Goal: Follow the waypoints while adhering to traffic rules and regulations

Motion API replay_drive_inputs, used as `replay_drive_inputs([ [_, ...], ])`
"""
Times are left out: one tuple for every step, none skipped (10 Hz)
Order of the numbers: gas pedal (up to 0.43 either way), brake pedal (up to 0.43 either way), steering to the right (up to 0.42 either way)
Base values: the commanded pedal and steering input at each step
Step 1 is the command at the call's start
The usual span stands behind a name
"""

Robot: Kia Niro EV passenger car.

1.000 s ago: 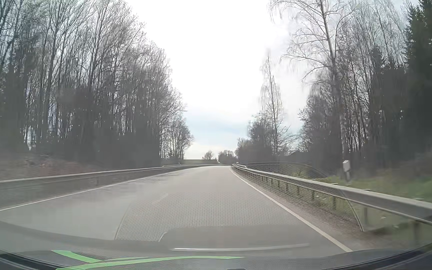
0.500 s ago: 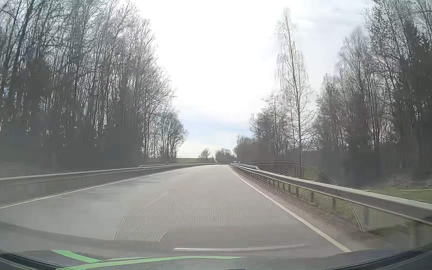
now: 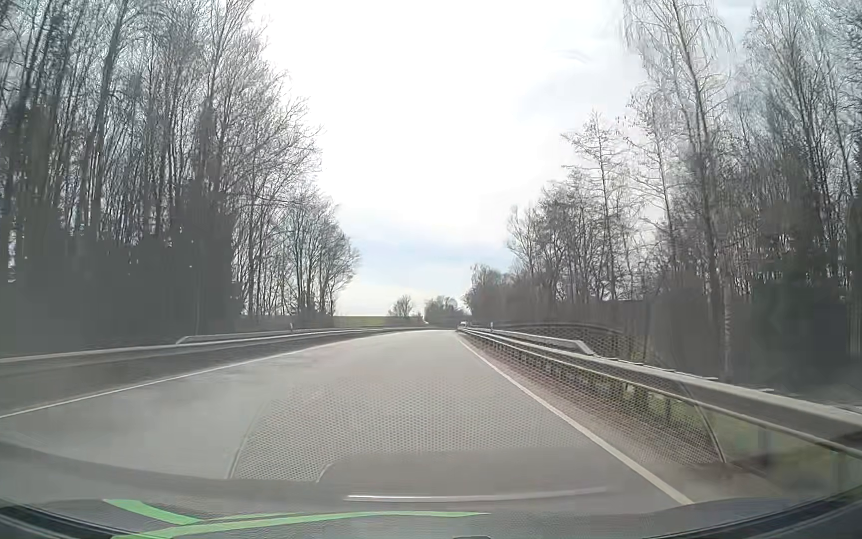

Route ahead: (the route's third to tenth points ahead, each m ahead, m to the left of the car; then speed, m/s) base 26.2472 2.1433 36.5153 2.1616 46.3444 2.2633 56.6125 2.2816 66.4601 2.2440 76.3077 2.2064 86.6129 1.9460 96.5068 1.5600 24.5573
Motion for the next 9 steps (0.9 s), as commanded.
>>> replay_drive_inputs([
  [0.311, 0.0, 0.004],
  [0.311, 0.0, 0.004],
  [0.311, 0.0, 0.004],
  [0.311, 0.0, 0.004],
  [0.311, 0.0, 0.004],
  [0.311, 0.0, 0.004],
  [0.299, 0.0, 0.003],
  [0.299, 0.0, 0.003],
  [0.299, 0.0, 0.003],
])
